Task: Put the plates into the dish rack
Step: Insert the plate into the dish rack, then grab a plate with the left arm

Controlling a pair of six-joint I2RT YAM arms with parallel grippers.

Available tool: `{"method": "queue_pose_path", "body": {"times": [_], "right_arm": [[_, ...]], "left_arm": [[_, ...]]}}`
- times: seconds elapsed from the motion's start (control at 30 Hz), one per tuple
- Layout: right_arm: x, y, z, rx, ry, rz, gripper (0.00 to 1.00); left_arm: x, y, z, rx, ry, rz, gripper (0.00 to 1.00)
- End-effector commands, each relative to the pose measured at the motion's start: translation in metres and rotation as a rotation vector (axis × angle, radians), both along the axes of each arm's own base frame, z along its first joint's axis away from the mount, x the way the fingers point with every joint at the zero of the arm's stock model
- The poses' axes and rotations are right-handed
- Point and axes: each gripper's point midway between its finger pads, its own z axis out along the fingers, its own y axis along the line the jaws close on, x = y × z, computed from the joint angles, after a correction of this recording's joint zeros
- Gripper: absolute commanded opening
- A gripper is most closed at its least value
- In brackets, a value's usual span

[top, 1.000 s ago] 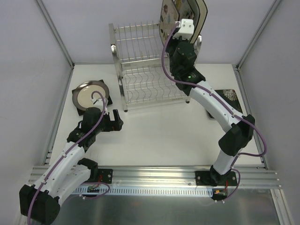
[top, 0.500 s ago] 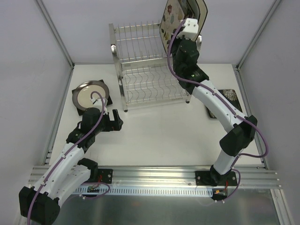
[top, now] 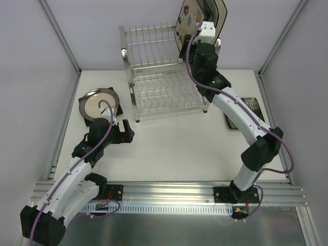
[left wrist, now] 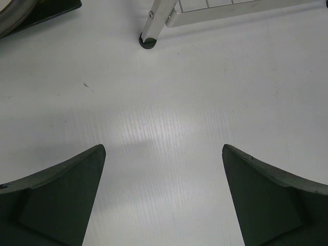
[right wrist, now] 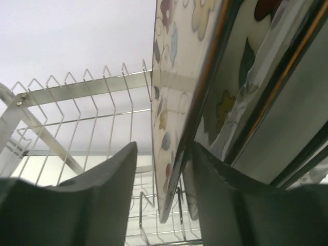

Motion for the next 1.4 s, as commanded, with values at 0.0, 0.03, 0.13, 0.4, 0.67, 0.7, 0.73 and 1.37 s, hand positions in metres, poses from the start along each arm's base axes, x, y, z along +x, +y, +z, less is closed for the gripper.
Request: {"method": "queue_pose_path", "body": {"times": [0.0, 0.03, 0.13, 0.4, 0.67, 0.7, 0.73, 1.37], "right_arm": [[-0.026, -0.009, 0.053, 0.087, -0.077, 0.056, 0.52], [-0.029, -0.008, 0.053, 0.082, -0.069, 0.067, 0.55], [-0.039, -0.009, 0.056, 0.085, -0.059, 0.091, 0.67], [-0.071, -0.012, 0.073, 0.102, -0.059, 0.189, 0.93], [-0.122, -0.021, 0.075, 0.12, -0.028, 0.309, 0.99], [-0.129, -0.022, 0.072, 0.114, -0.016, 0.33, 1.0], [-0.134, -0.025, 0.069, 0.109, -0.007, 0.334, 1.0], [-0.197, -0.179, -0.105, 0.233, 0.403, -0.083, 1.0]], "left_arm": [[0.005, 0.0, 0.013, -0.014, -0.045, 0.008, 0.99], [0.005, 0.0, 0.013, -0.015, -0.045, 0.006, 0.99], [0.005, 0.0, 0.014, -0.017, -0.051, 0.006, 0.99], [0.005, 0.0, 0.016, -0.018, -0.055, 0.006, 0.99], [0.005, 0.002, 0.018, -0.017, -0.065, 0.017, 0.99], [0.005, 0.003, 0.019, -0.019, -0.069, 0.02, 0.99], [0.005, 0.003, 0.019, -0.018, -0.071, 0.022, 0.99], [0.005, 0.002, 0.01, -0.021, -0.028, 0.029, 0.99]]}}
